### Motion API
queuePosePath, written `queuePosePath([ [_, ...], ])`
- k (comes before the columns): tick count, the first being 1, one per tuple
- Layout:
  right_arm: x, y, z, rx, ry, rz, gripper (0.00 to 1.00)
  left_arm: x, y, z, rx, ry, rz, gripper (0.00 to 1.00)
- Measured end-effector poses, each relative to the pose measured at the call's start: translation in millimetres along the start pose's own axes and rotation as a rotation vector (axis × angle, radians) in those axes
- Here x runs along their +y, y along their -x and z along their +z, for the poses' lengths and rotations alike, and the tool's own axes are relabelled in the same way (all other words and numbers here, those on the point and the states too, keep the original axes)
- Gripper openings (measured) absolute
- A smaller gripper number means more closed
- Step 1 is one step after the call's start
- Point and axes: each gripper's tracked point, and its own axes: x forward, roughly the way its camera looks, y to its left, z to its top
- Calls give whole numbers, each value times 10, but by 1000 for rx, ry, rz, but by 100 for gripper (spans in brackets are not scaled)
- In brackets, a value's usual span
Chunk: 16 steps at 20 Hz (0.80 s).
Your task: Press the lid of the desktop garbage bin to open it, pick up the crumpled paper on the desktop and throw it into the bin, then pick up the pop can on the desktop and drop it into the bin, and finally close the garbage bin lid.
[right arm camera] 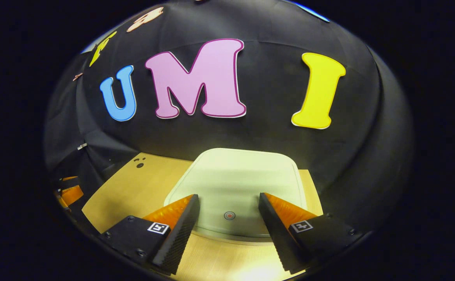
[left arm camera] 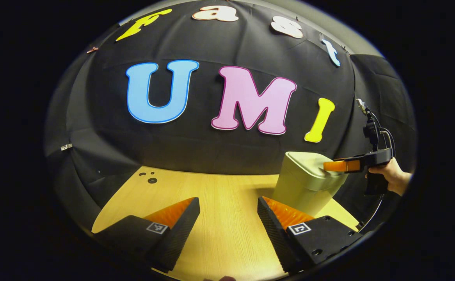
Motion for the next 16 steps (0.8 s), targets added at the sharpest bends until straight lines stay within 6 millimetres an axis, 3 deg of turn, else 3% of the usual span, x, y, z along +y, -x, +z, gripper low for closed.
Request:
queuePosePath([
  [6,273,245,211,-95,-31,45,97,-25,-9,79,-15,-16,-7,96],
  [9,542,374,203,-132,-39,99,97,-62,-14,127,-27,-26,-16,96],
  [16,857,727,207,-185,-25,155,97,-154,8,186,-40,-49,-37,96],
])
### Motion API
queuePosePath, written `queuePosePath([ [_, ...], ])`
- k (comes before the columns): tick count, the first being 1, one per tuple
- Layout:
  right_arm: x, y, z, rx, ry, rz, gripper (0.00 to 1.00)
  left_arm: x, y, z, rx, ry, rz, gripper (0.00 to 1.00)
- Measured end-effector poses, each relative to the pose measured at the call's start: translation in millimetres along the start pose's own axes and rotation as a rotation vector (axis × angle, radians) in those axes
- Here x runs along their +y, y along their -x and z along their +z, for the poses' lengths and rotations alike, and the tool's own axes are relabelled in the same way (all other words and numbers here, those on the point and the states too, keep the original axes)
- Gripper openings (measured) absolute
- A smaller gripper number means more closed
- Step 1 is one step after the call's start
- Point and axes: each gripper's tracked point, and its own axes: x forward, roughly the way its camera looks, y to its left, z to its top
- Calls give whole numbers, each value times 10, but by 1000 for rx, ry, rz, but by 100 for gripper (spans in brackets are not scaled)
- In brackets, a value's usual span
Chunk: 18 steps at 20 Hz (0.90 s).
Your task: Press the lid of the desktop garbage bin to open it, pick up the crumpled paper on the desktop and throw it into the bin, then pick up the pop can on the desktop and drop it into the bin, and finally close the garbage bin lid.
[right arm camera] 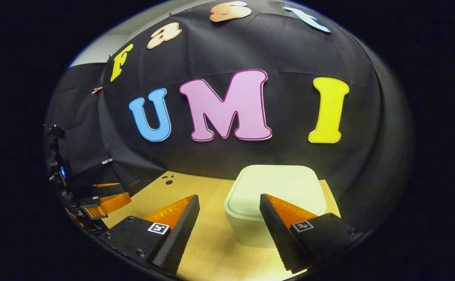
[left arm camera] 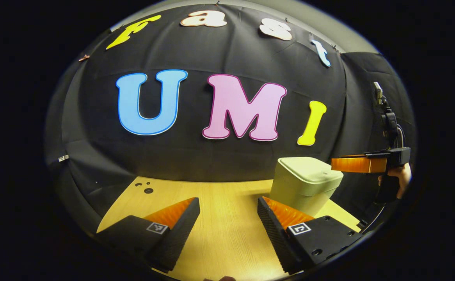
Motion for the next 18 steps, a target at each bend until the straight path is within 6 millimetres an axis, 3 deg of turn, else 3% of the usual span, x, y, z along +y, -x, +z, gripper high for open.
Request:
queuePosePath([
  [8,199,261,-55,-53,14,-4,97,-10,113,81,-18,-6,-5,96],
  [18,317,339,-125,-61,19,-41,97,92,107,79,-22,5,-23,96],
])
